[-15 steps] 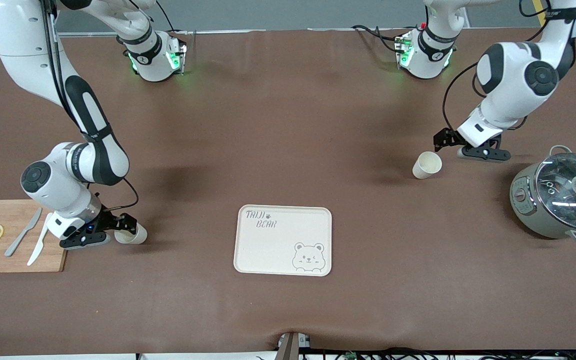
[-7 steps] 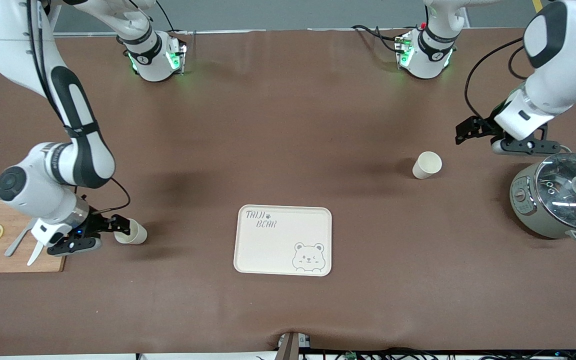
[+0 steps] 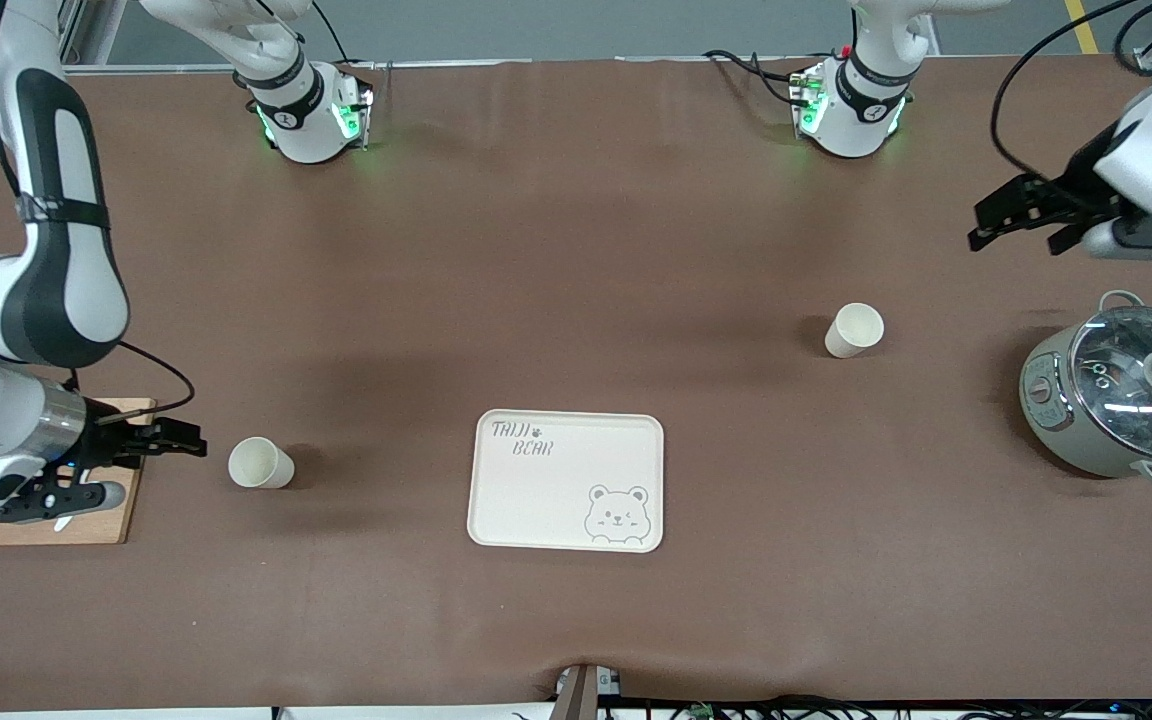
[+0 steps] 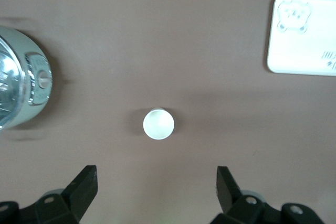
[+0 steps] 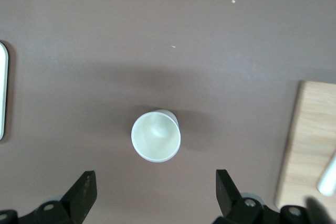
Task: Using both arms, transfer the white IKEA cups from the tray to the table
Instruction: 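Open the right gripper while the left gripper rises away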
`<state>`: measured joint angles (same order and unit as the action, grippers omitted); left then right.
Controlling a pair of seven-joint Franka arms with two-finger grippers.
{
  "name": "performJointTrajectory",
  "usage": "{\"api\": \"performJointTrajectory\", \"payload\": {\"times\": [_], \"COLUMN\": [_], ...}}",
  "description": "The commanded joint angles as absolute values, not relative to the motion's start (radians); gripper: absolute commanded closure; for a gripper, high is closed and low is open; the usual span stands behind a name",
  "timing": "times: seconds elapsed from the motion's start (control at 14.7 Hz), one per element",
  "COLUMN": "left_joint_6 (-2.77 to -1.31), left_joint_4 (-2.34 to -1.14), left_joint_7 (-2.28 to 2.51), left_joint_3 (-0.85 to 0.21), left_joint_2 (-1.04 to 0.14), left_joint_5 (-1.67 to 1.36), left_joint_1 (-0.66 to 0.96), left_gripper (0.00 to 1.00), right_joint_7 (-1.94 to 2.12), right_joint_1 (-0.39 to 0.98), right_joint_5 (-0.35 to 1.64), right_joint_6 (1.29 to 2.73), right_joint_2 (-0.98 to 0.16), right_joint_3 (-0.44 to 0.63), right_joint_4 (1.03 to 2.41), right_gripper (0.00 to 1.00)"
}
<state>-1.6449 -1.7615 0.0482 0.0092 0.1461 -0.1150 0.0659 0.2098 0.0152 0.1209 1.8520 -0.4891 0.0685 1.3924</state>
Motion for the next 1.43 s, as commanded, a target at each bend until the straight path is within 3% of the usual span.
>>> {"api": "performJointTrajectory", "payload": {"times": [0.0,0.27,0.55,1.36], "left_joint_6": [-1.614,-1.599,-1.425,-1.483], "left_joint_4": [-1.671,-1.58,-1.378,-1.376], "left_joint_7": [0.04,0.009,0.024,0.061], "left_joint_3": [0.023,0.015,0.005,-0.103], "left_joint_2": [0.121,0.092,-0.053,-0.071], "left_joint_5": [-0.11,-0.113,-0.107,0.052], "left_joint_1": [0.08,0.086,0.1,0.098], "left_gripper": [0.0,0.0,0.0,0.0], "right_joint_7": [0.152,0.152,0.153,0.152], "right_joint_1": [0.021,0.008,-0.026,-0.02], "right_joint_5": [0.068,0.04,0.034,0.005], "right_joint_6": [1.728,1.609,1.56,1.563], "right_joint_2": [-0.459,-0.362,-0.273,-0.275], "right_joint_3": [0.063,0.067,0.074,0.072], "right_joint_4": [1.31,1.296,1.298,1.302], "right_gripper": [0.0,0.0,0.0,0.0]}}
